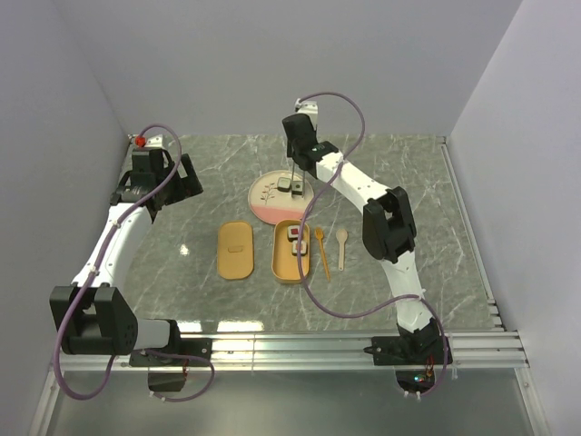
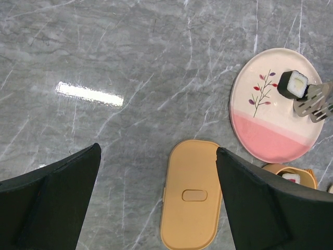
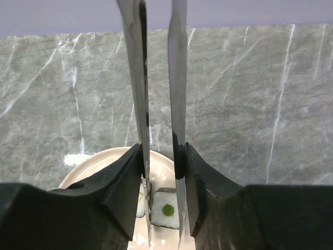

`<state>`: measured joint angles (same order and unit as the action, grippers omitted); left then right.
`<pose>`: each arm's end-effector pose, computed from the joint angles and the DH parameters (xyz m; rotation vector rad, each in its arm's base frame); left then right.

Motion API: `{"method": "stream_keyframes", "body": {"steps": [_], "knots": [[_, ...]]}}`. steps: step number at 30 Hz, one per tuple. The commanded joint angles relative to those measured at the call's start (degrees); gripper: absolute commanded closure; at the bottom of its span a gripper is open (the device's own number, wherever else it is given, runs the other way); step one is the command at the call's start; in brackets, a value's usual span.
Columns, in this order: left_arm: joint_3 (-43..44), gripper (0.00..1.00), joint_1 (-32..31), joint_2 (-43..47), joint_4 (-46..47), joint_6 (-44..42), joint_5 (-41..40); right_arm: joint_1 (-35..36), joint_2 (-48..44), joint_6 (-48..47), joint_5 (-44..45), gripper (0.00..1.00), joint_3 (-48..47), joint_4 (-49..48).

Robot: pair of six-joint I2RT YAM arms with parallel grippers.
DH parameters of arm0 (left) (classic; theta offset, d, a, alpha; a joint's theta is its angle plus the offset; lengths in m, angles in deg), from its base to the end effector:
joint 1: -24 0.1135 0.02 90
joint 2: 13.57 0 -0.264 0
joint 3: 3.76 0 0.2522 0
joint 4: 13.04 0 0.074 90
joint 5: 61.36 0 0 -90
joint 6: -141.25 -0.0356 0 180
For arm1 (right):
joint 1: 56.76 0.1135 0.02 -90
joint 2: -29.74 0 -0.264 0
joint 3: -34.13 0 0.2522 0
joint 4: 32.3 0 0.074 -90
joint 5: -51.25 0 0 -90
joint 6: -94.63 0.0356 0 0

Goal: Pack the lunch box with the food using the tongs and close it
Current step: Pick up the food using the clamp

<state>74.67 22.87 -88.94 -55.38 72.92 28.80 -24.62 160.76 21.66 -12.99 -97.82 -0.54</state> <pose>0.2899 -0.0058 0.3130 -0.4024 2.2293 -0.2153 0.4625 0.2723 0.2624 -0.0057 2.0510 0.0575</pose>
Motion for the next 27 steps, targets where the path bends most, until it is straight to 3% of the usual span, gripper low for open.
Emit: {"method": "stream_keyframes", "body": {"steps": [1,4,10,27], "knots": [[2.48,0.00,-0.19,0.05,0.72,-1.28,0.01,-0.59,-0.59,-0.16,1.14,0.62,-2.39,-0.86],[2.13,0.01,-0.19,0.31,0.80,-1.28,0.10,-0.59,-1.03,-0.51,1.05,0.71,-2.22,-1.12],[1.78,0.00,-0.19,0.93,1.07,-1.10,0.01,-0.50,-3.57,-1.39,0.87,0.76,-1.43,-1.91],[0.29,0.00,-0.10,4.79,1.42,-0.49,-0.08,3.27,-20.89,-3.59,2.54,0.79,15.17,-6.40]]}}
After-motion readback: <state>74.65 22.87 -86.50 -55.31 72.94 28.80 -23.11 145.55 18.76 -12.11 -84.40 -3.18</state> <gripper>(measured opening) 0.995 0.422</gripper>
